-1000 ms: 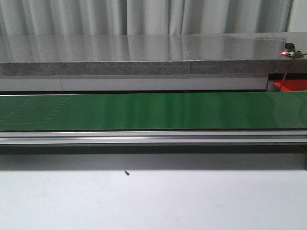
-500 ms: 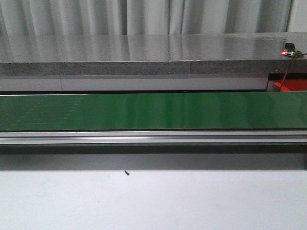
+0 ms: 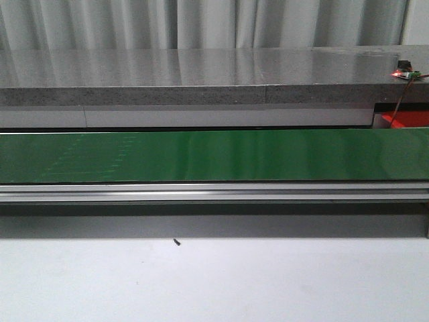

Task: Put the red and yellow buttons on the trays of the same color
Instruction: 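Carry the red button into the red tray and open the right gripper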

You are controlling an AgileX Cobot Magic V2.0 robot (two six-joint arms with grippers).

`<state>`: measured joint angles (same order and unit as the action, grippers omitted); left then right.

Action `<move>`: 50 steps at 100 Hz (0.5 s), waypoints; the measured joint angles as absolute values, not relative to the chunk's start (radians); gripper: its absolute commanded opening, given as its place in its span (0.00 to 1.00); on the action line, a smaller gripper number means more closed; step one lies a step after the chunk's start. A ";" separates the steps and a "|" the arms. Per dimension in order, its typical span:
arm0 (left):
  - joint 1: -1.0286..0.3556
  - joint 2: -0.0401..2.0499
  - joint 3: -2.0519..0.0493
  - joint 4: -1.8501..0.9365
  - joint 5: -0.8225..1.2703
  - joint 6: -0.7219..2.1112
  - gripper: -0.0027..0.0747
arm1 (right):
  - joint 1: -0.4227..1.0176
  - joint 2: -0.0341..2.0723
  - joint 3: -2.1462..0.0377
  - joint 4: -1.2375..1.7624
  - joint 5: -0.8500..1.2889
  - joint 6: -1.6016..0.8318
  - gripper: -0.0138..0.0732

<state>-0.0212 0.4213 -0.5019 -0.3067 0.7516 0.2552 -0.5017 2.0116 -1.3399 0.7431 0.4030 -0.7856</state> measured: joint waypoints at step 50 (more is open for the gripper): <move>-0.021 0.421 -0.502 -0.307 0.752 0.255 0.01 | -0.493 1.847 -1.340 0.712 0.526 -0.786 0.45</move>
